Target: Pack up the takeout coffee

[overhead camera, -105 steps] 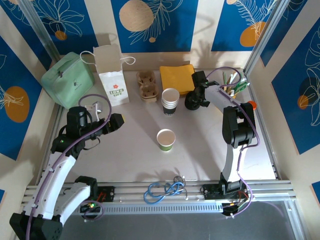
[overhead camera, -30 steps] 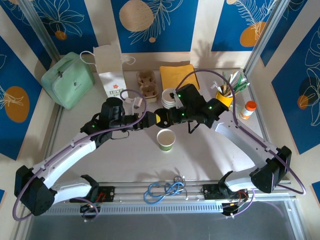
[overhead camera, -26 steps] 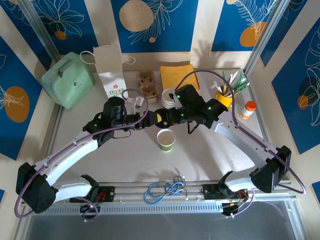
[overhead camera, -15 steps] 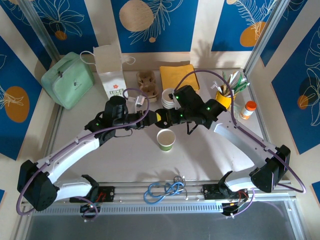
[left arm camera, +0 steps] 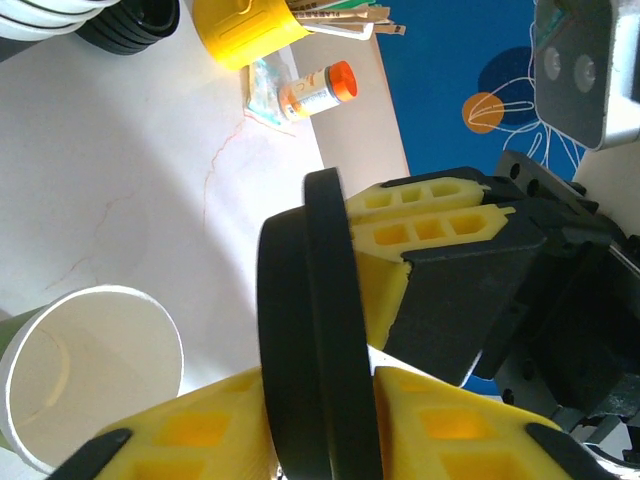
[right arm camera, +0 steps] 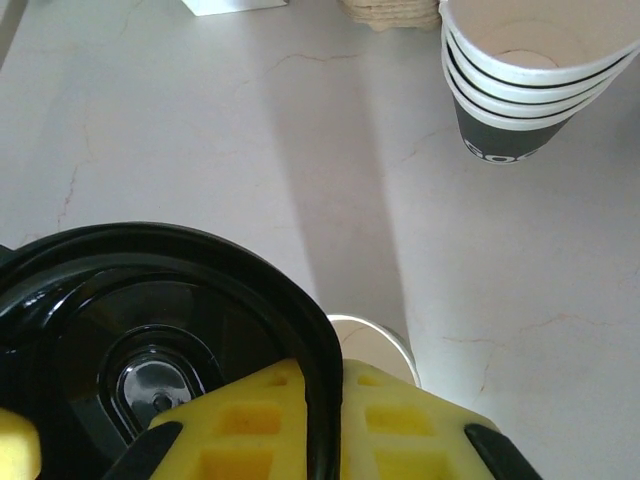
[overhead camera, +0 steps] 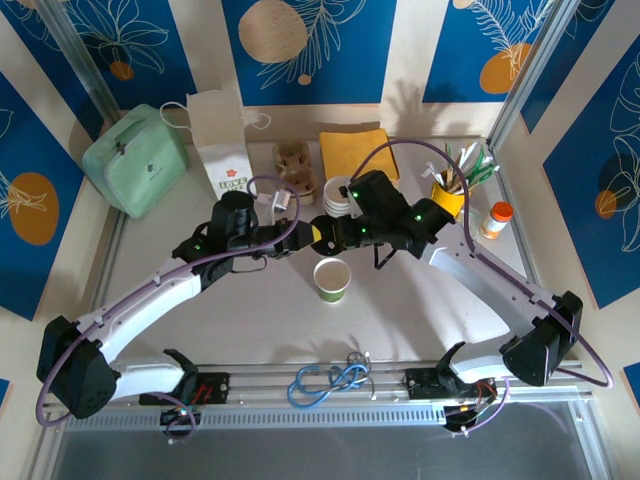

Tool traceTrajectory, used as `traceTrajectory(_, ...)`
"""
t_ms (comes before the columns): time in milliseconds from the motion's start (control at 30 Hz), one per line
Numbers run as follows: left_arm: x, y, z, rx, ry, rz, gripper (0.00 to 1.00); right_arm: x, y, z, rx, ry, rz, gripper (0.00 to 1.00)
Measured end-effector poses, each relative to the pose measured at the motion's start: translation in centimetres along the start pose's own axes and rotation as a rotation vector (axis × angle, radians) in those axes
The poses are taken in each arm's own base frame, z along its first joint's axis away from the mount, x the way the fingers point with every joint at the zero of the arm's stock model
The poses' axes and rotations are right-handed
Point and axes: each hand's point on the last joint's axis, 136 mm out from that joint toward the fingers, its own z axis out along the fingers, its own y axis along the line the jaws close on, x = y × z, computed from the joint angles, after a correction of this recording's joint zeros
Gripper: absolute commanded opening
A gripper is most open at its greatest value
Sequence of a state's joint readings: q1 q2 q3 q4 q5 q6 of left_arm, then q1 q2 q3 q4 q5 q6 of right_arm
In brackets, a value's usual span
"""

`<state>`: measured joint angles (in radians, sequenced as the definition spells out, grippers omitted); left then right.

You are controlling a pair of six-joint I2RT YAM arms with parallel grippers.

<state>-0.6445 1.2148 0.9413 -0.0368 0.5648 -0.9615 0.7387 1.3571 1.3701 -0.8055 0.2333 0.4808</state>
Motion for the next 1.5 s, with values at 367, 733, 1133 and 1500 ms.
traceTrajectory(367, 0.0, -0.3, -0.3, 0.014, -0.011, 0.013, 0.21, -1.1, 0.8, -2.5, -0.063, -0.107, 0.005, 0.51)
traceTrajectory(733, -0.2, 0.3, -1.2, -0.009, -0.029, -0.023, 0.20, -1.8, 1.1, -8.5, -0.166, -0.425, -0.200, 0.66)
traceTrajectory(1133, -0.8, 2.1, -3.9, -0.072, -0.062, -0.267, 0.18, 3.8, 0.6, -5.8, -0.200, -0.594, -0.745, 0.62)
traceTrajectory(1500, 0.8, 2.2, -5.0, -0.154, 0.014, -0.390, 0.17, 3.9, 2.6, -4.4, -0.140, -0.721, -1.091, 0.58)
